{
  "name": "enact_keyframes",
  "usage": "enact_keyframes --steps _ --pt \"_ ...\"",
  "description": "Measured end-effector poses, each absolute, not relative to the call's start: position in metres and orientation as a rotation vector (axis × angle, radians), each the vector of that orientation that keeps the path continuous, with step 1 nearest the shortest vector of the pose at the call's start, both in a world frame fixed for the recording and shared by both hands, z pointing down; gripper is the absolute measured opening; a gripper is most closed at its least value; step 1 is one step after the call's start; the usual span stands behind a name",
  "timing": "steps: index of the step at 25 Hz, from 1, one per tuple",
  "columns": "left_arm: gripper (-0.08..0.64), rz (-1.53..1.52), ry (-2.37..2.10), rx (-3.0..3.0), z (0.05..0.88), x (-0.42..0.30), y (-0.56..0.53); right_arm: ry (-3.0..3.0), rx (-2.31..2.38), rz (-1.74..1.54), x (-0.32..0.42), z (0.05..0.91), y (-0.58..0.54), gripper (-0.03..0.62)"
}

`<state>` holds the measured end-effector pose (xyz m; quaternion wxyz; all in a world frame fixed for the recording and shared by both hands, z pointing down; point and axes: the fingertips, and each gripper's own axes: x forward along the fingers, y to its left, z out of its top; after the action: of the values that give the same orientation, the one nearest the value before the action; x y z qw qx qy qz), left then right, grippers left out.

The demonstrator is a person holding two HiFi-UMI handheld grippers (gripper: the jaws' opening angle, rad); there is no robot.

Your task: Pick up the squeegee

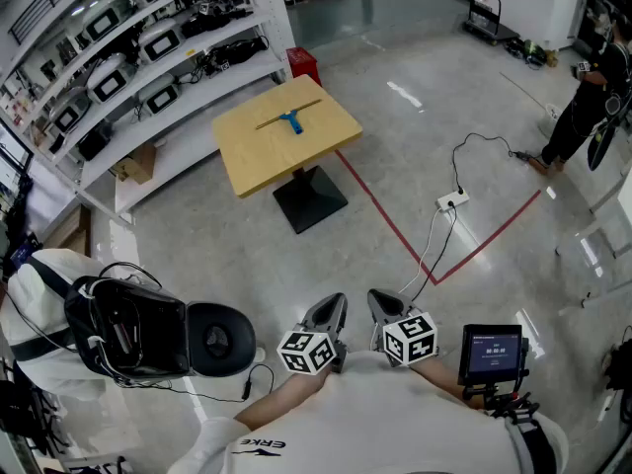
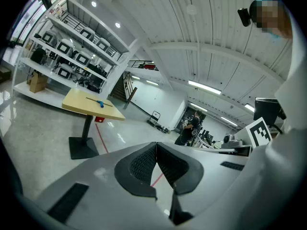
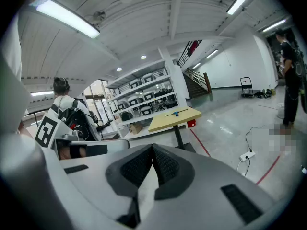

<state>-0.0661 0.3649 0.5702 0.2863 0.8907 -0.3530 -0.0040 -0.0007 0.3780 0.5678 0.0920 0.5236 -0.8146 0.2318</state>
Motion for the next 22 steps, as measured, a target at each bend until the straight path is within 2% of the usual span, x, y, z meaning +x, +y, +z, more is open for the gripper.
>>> enact_keyframes --steps 22 --pt "0.005 -0.007 -0.924 2.37 0.5709 -0.0652 0.3642 -2.41 1.601 0.714 0.0034 0.5653 0.3755 0.005"
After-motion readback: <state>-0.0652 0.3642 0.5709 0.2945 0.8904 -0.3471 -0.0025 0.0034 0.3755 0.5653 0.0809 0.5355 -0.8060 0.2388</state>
